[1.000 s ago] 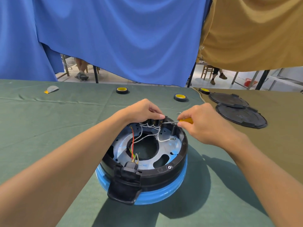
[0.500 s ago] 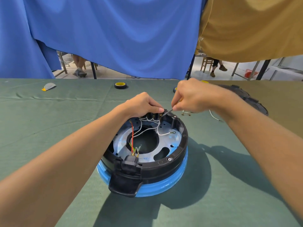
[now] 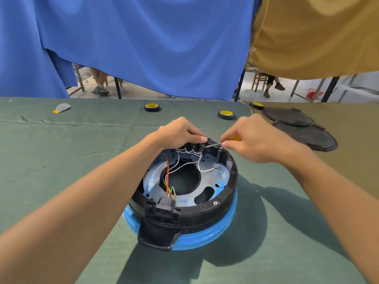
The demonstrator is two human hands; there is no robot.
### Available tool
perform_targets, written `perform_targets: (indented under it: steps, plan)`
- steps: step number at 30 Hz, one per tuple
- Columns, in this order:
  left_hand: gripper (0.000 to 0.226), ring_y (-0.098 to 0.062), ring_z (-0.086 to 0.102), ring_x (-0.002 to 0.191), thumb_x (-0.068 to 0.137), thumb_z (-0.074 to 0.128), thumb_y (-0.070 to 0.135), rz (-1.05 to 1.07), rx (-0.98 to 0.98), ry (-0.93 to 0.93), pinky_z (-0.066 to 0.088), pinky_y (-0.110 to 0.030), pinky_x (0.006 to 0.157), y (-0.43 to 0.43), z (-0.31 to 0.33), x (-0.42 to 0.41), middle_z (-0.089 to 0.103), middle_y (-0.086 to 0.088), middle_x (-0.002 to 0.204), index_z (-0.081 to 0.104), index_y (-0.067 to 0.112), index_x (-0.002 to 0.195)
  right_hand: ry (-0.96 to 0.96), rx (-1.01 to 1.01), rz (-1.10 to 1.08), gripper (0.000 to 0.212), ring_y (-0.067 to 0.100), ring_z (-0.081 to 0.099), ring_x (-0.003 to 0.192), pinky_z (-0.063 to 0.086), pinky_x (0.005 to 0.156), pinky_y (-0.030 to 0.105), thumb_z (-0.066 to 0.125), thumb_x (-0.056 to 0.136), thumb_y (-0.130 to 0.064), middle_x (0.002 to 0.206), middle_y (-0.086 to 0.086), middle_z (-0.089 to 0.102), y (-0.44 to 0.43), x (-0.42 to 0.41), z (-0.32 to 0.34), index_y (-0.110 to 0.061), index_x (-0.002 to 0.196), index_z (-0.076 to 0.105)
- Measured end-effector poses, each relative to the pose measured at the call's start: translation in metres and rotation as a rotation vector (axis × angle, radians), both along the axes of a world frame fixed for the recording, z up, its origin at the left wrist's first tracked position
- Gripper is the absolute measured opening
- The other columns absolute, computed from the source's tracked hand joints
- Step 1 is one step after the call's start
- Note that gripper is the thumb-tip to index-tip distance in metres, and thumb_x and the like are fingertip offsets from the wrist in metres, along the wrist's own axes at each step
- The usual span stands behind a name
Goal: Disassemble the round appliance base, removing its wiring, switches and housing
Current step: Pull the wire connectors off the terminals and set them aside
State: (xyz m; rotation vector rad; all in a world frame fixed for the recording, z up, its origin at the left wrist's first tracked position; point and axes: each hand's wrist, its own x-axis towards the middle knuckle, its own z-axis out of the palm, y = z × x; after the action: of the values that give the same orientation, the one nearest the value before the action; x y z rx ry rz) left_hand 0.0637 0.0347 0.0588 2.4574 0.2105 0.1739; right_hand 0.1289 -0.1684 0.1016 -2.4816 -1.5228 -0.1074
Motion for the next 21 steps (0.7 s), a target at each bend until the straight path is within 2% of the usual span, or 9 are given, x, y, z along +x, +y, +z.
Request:
perform_targets:
  steps: [2,3,6,8,9,12,15,17,21]
  plan:
    - [0.022,-0.022,0.064,0.105,0.090,0.065,0.038,-0.005,0.000,0.010,0.044,-0.052,0.100,-0.001,0.001,-0.001,0.074,0.010,0.102,0.075,0.031,0.108,-0.078,-0.014,0.008,0.022,0.015,0.061,0.075,0.051,0.072,0.031,0.057,0.095,-0.027,0.082,0.000,0.073,-0.004,-0.004,-0.012,-0.015,0.090,0.076]
    - [0.022,-0.022,0.064,0.105,0.090,0.065,0.038,-0.002,0.000,0.011,0.044,-0.052,0.101,-0.001,0.002,-0.001,0.074,0.010,0.102,0.075,0.031,0.109,-0.098,-0.021,0.010,0.023,0.021,0.060,0.076,0.051,0.073,0.036,0.057,0.095,-0.026,0.083,0.004,0.073,-0.003,-0.004,-0.014,-0.015,0.089,0.075]
    - [0.023,-0.020,0.064,0.105,0.090,0.065,0.040,0.010,0.000,0.011,0.043,-0.051,0.102,-0.001,0.002,-0.001,0.074,0.011,0.103,0.075,0.033,0.108,-0.014,-0.014,0.001,0.016,0.005,0.058,0.073,0.047,0.072,0.022,0.063,0.092,-0.025,0.088,-0.008,0.075,0.002,0.004,-0.001,-0.021,0.096,0.078]
    - [0.022,-0.019,0.063,0.106,0.089,0.065,0.041,0.014,-0.002,0.007,0.042,-0.051,0.103,-0.001,0.000,0.000,0.073,0.011,0.105,0.074,0.034,0.107,0.070,-0.060,-0.010,0.013,-0.006,0.058,0.064,0.039,0.060,0.005,0.068,0.089,-0.025,0.072,-0.020,0.069,0.008,0.016,0.012,-0.025,0.096,0.078]
    - [0.022,-0.019,0.063,0.106,0.088,0.065,0.041,0.015,-0.003,0.005,0.042,-0.051,0.103,-0.001,0.000,0.000,0.073,0.011,0.106,0.074,0.034,0.107,0.111,-0.088,-0.008,0.011,-0.009,0.059,0.063,0.038,0.056,0.003,0.069,0.088,-0.025,0.066,-0.022,0.066,0.012,0.022,0.019,-0.027,0.095,0.078]
    - [0.024,-0.019,0.063,0.106,0.088,0.066,0.042,0.017,0.000,0.005,0.042,-0.051,0.102,-0.001,0.001,0.000,0.073,0.010,0.108,0.074,0.033,0.108,0.177,-0.174,0.021,0.009,-0.003,0.063,0.069,0.045,0.065,0.017,0.071,0.087,-0.026,0.069,-0.011,0.071,0.024,0.035,0.033,-0.033,0.090,0.077]
    - [0.024,-0.018,0.064,0.104,0.088,0.066,0.042,0.013,-0.002,0.009,0.044,-0.050,0.101,-0.001,0.001,0.000,0.073,0.010,0.106,0.074,0.032,0.108,0.263,-0.209,0.051,0.014,-0.003,0.059,0.065,0.044,0.073,0.023,0.071,0.087,-0.023,0.069,-0.005,0.072,0.032,0.042,0.040,-0.035,0.083,0.076]
    - [0.024,-0.018,0.065,0.102,0.088,0.066,0.040,0.008,-0.010,0.008,0.046,-0.049,0.100,-0.002,0.002,-0.001,0.074,0.009,0.104,0.074,0.031,0.108,0.320,-0.223,0.055,0.013,0.006,0.057,0.071,0.042,0.077,0.029,0.072,0.087,-0.022,0.071,0.000,0.072,0.034,0.045,0.041,-0.033,0.084,0.077]
    - [0.024,-0.018,0.064,0.104,0.088,0.066,0.040,0.010,-0.005,0.003,0.044,-0.050,0.101,-0.002,0.001,-0.001,0.073,0.009,0.106,0.074,0.031,0.108,0.291,-0.207,0.058,0.011,0.000,0.061,0.072,0.045,0.078,0.023,0.071,0.088,-0.025,0.072,-0.005,0.073,0.029,0.044,0.038,-0.034,0.087,0.076]
